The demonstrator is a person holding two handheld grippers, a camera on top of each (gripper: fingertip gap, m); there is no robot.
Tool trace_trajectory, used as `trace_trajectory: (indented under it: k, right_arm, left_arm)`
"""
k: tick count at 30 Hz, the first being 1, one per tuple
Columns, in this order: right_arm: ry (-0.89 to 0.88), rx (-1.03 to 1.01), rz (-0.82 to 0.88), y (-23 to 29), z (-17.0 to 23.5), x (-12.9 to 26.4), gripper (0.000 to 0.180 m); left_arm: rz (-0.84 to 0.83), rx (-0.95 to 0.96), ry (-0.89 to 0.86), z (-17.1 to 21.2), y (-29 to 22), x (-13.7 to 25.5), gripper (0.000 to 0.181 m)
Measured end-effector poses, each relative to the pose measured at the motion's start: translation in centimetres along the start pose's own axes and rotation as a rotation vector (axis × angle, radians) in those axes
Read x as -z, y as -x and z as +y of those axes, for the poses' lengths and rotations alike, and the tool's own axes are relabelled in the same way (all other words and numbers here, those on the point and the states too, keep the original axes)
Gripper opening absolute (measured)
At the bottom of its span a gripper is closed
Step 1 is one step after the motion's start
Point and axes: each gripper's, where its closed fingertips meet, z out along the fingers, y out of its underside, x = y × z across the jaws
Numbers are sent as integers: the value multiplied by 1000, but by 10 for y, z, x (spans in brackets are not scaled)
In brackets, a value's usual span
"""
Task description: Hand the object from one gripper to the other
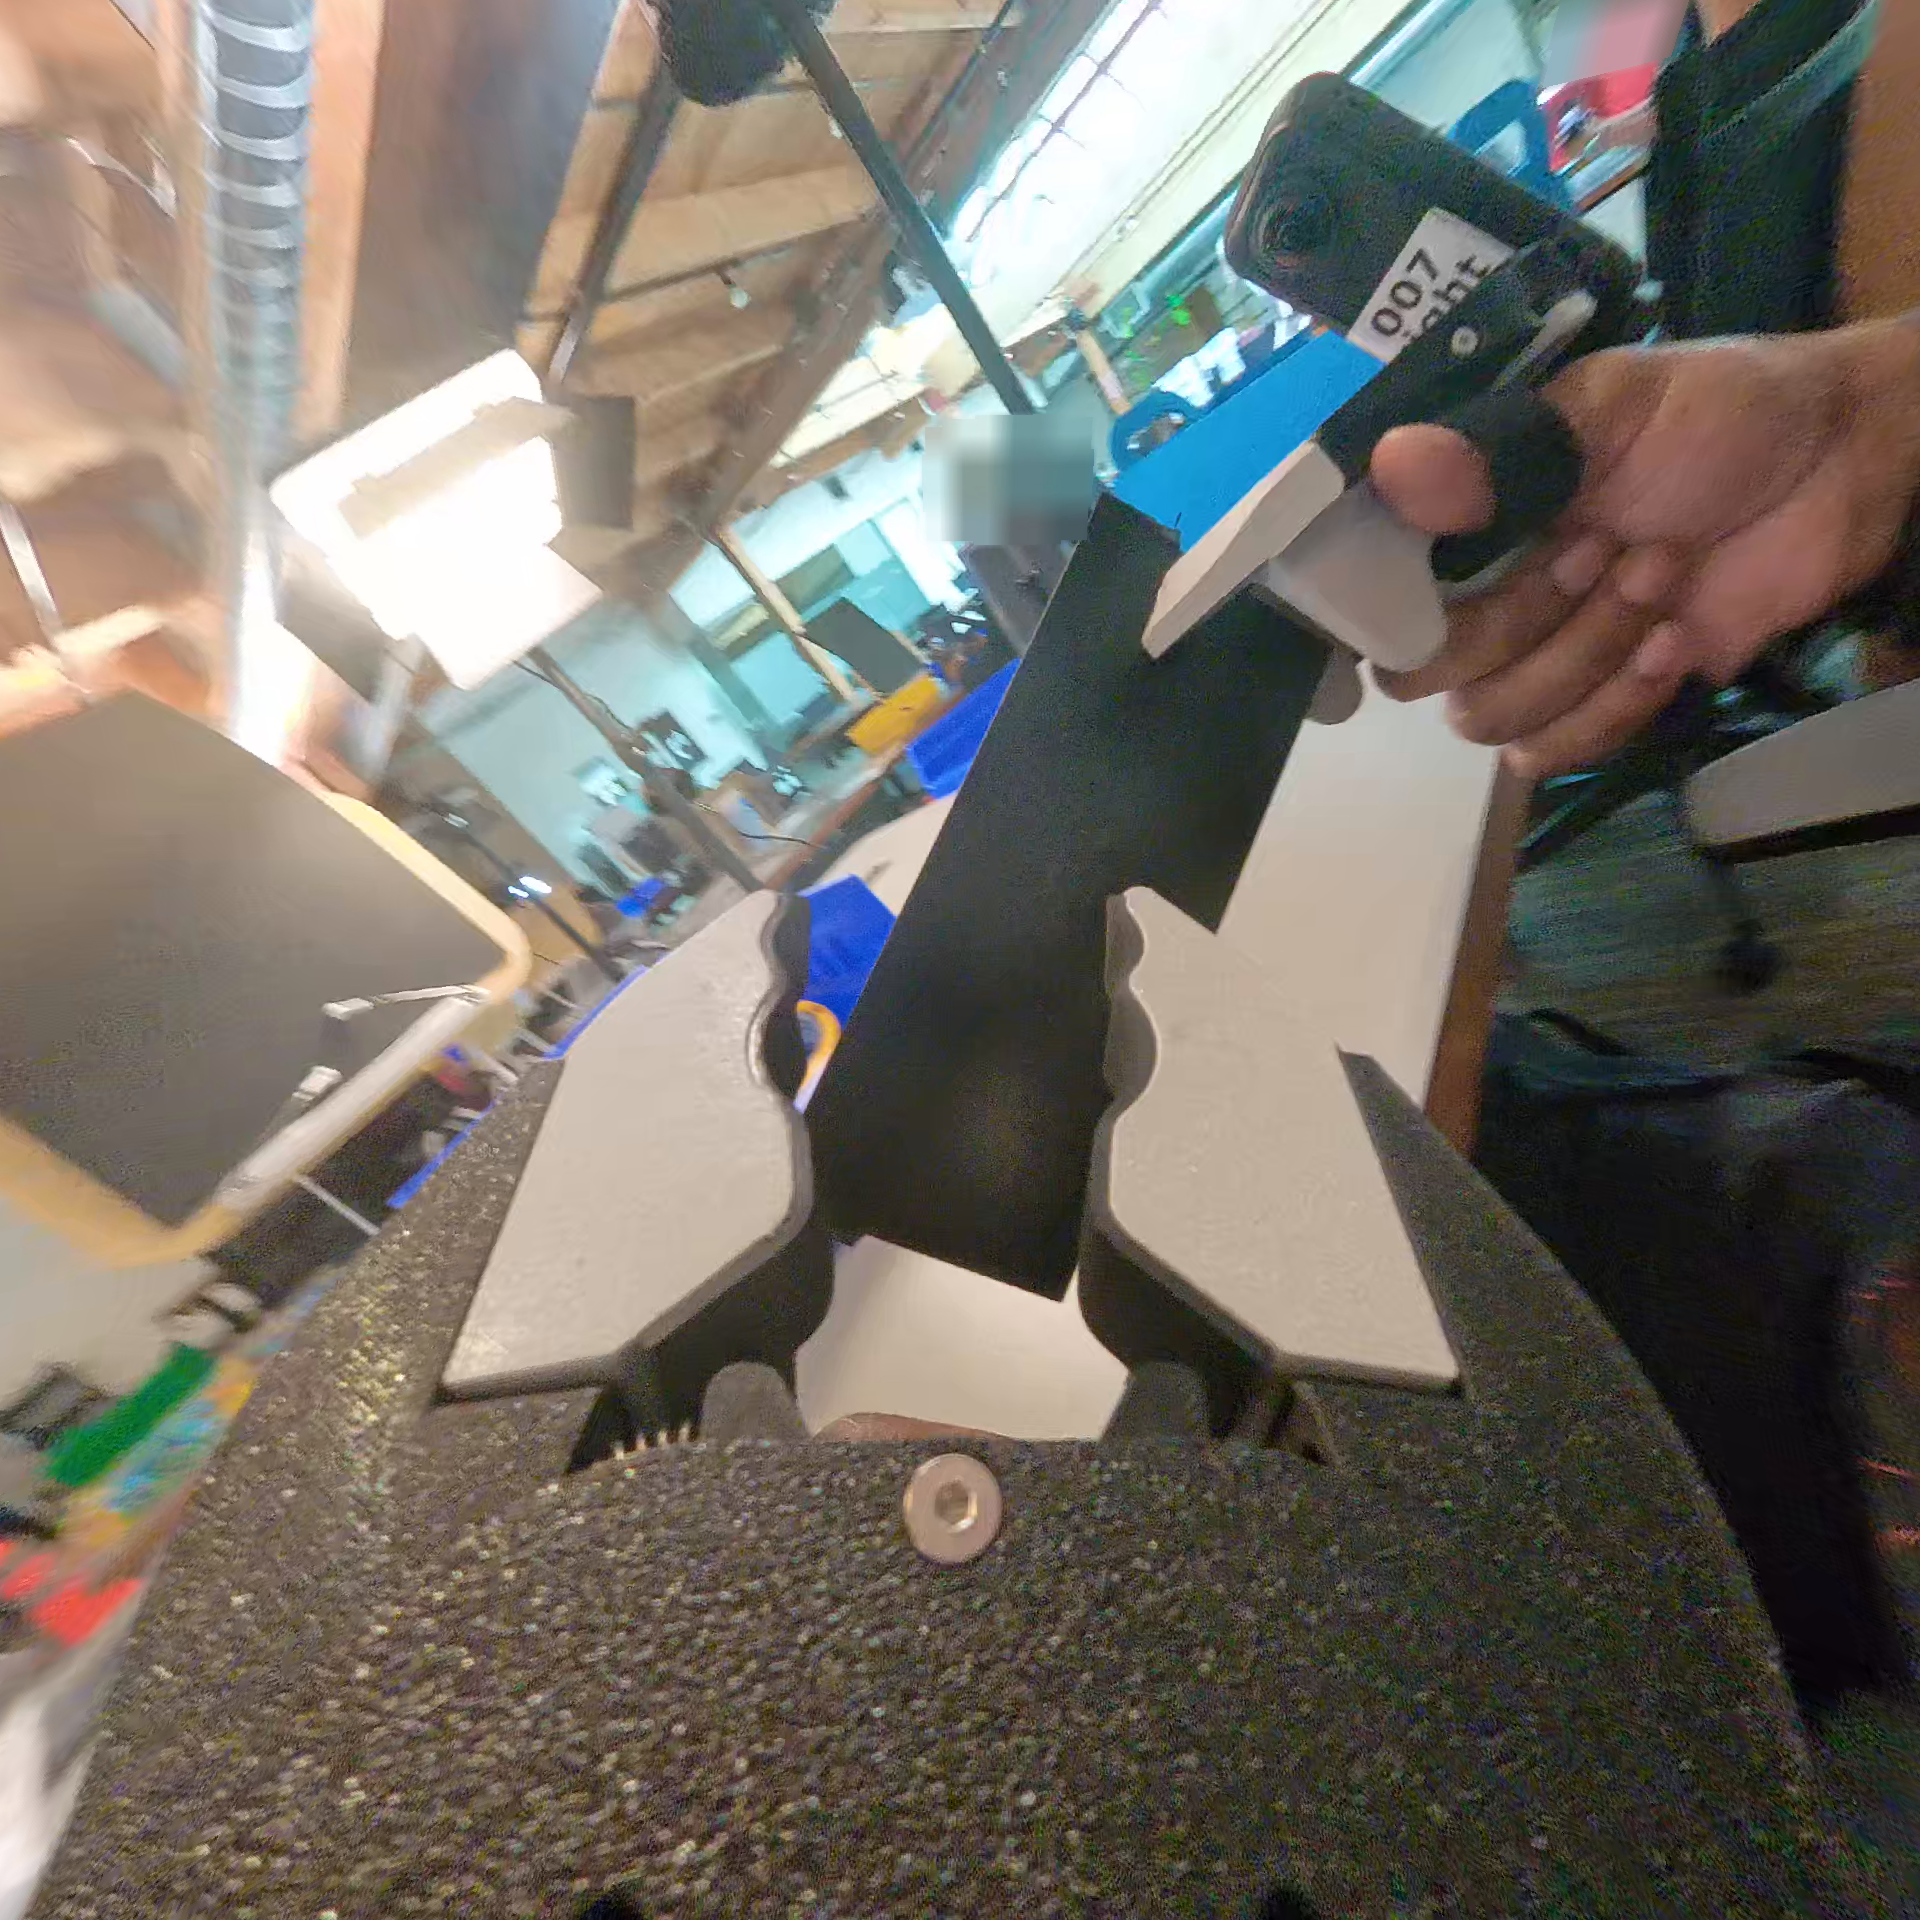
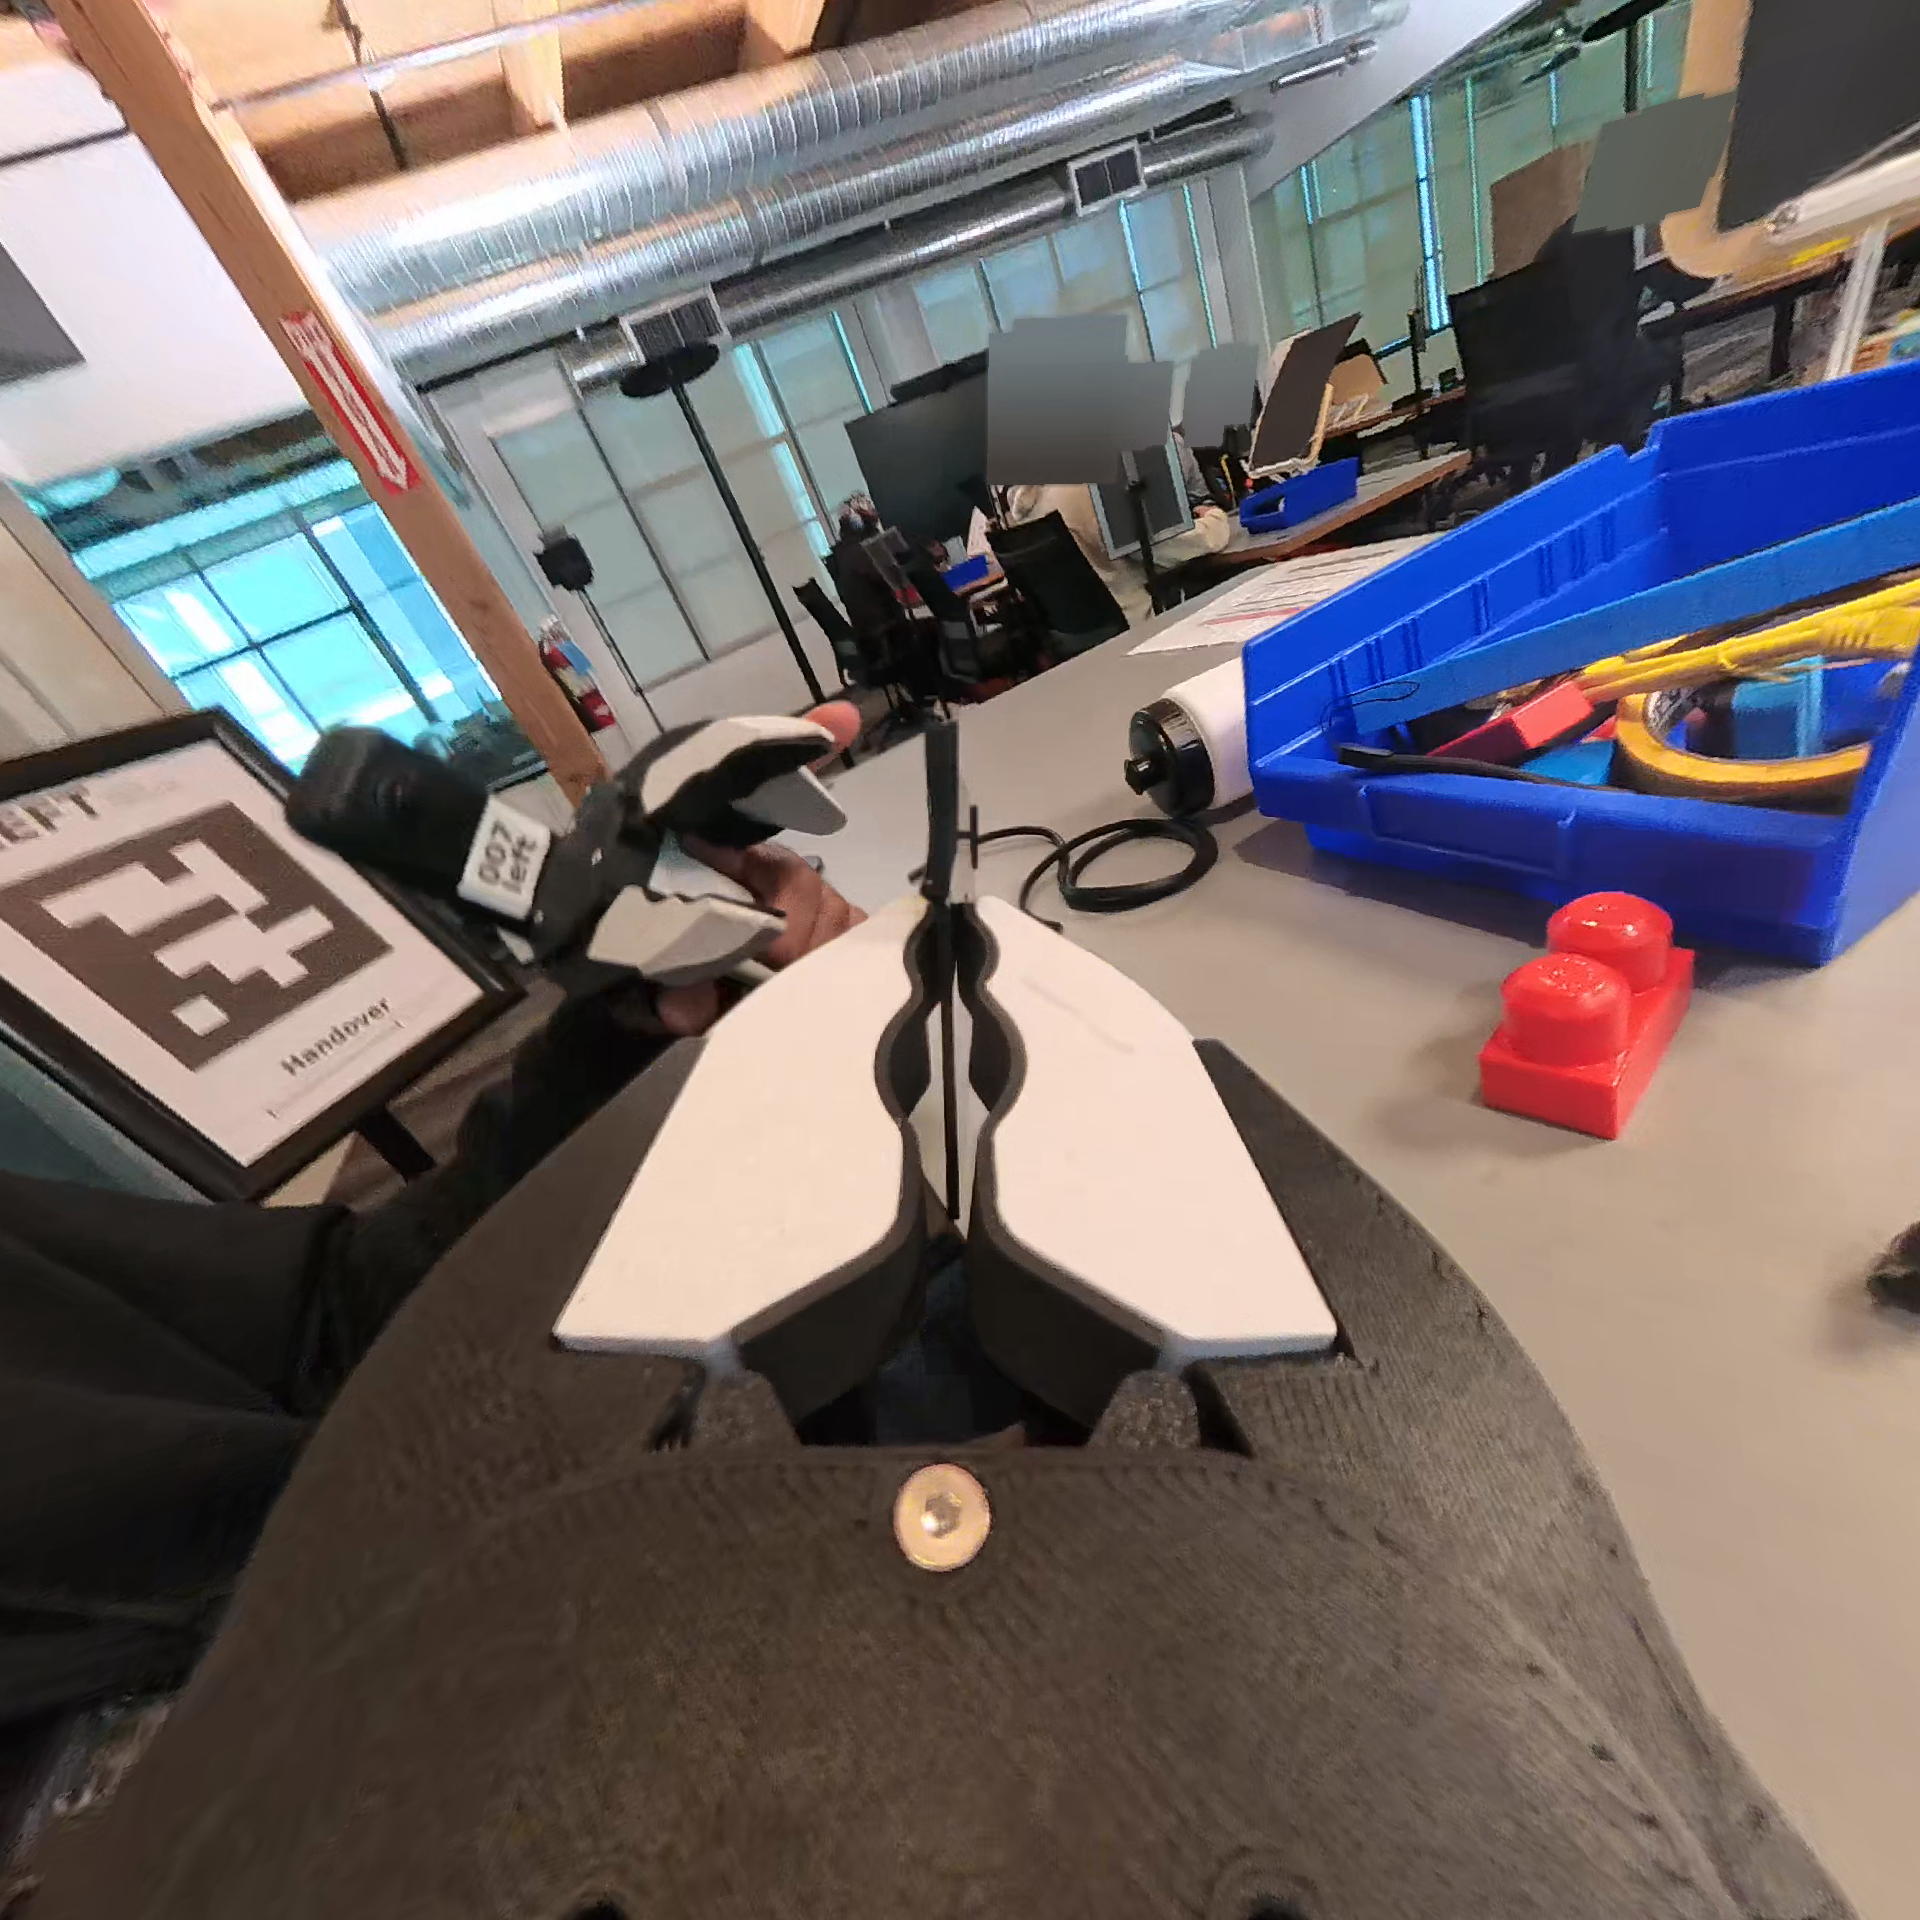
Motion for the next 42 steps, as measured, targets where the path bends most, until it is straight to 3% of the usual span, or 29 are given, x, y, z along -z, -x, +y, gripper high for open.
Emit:
trace_trajectory:
  k: [6,12,14,18,21,24,31,37,42]
  right_arm:
    - [115,244,-77,25,10,1,1]
    - [168,458,-230,64,29,1,1]
    - [138,440,-159,53,24,-2,3]
    - [8,328,56,15,-2,-1,28]
    - [-123,232,76,7,-23,9,37]
    - [-237,165,82,2,-39,18,40]
    - [-274,349,132,3,-33,14,39]
    - [-203,909,383,-1,-12,1,46]
    - [-117,1428,440,17,21,-17,52]
  left_arm:
    - [102,44,137,7,-11,3,54]
    - [326,0,273,15,-61,-6,43]
    - [353,-26,304,22,-69,-9,23]
    - [300,-45,272,21,-62,-17,15]
    - [251,-32,223,12,-55,-20,15]
    - [144,24,133,-3,-35,-23,2]
    - [97,524,-110,-27,-7,-24,2]
    - [-34,1145,-243,-6,25,-30,2]
    - [-113,1500,-322,14,32,-30,1]
